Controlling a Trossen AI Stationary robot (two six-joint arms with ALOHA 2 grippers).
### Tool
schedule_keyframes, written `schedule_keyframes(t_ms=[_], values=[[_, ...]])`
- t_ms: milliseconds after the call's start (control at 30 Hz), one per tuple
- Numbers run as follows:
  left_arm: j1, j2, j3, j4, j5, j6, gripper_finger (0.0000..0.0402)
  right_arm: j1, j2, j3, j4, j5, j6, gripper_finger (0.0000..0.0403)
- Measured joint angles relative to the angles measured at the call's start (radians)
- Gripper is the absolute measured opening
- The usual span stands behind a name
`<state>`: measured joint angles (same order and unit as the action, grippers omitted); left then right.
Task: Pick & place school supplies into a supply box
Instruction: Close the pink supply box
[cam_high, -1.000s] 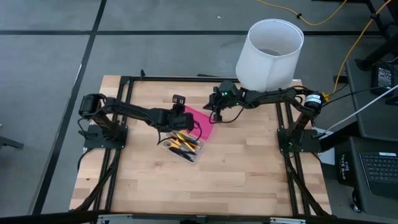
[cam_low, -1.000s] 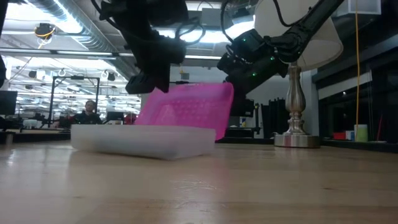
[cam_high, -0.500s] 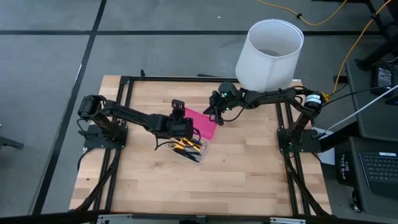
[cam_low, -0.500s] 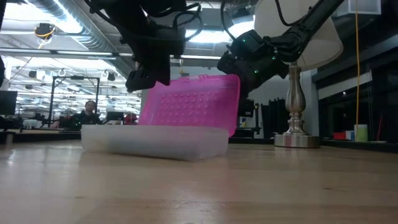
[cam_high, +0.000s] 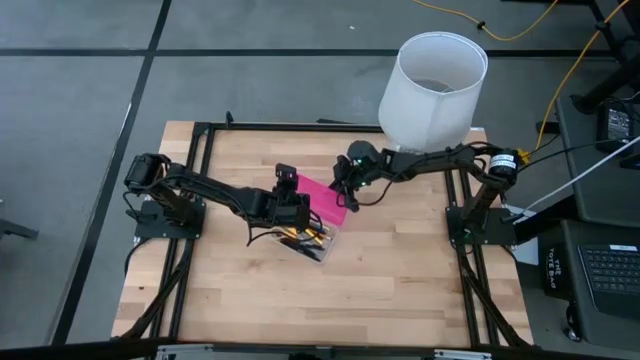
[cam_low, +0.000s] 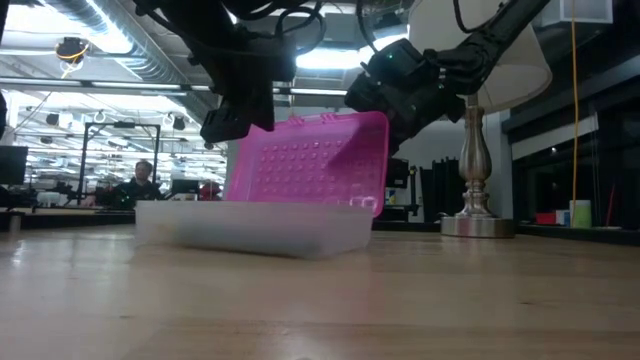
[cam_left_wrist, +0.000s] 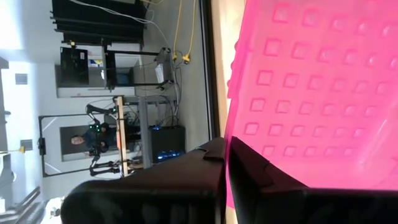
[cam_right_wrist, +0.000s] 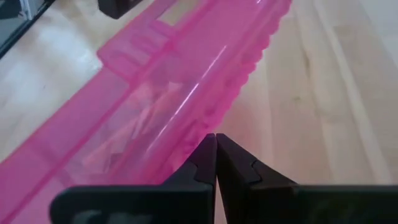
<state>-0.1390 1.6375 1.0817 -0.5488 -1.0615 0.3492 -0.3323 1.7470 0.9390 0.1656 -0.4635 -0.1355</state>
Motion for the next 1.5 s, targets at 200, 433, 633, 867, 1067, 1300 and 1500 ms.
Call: schedule_keyframes(t_ms=[200, 433, 633, 867, 1067, 1300, 1500], values=[[-0.009, 0.000, 0.000, 0.007, 0.004, 0.001, 0.0002, 0.012, 0.000, 0.000, 0.015, 0.025, -0.007, 0.0012], [-0.031, 0.000, 0.000, 0.007, -0.014, 0.002, 0.0002, 0.014, 0.000, 0.000, 0.024, 0.018, -0.005, 0.0012], [-0.052, 0.000, 0.000, 0.022, -0.021, 0.002, 0.0003, 0.016, 0.000, 0.000, 0.055, 0.000, -0.005, 0.0012], [-0.074, 0.000, 0.000, 0.053, -0.022, 0.004, 0.0003, 0.022, 0.000, 0.000, 0.053, -0.084, -0.004, 0.0010], [-0.085, 0.000, 0.000, 0.056, -0.022, 0.004, 0.0003, 0.030, 0.005, 0.000, 0.049, -0.082, 0.000, 0.0006], [-0.085, 0.000, 0.000, 0.058, -0.019, 0.005, 0.0004, 0.049, 0.033, -0.001, 0.062, -0.071, -0.003, 0.0004], [-0.085, 0.000, 0.000, 0.059, -0.002, 0.023, 0.0004, 0.049, 0.034, -0.001, 0.061, -0.037, -0.004, 0.0006]])
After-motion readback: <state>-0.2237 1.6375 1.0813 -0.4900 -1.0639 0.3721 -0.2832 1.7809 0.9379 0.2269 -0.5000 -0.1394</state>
